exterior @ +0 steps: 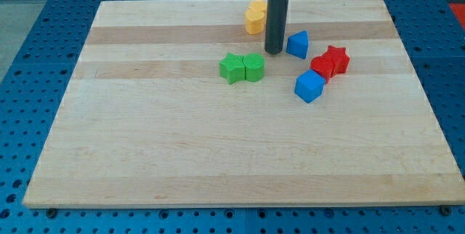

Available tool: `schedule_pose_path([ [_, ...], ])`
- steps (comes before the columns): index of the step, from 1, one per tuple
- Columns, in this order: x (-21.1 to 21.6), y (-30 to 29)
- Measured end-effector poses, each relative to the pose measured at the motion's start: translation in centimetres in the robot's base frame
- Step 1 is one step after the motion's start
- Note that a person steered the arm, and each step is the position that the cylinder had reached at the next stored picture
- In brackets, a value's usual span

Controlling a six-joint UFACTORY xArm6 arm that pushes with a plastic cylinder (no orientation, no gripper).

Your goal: Move the yellow hexagon to the top left side of the board

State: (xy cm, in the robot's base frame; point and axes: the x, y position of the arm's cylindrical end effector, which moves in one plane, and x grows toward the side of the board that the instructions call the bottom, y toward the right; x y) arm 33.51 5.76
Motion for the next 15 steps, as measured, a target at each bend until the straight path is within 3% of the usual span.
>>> schedule_pose_path([
  [4,-8.8,2.8],
  [7,-9.0,-5.3],
  [10,-12.6,-6.1],
  [15,-10.6,-18.2],
])
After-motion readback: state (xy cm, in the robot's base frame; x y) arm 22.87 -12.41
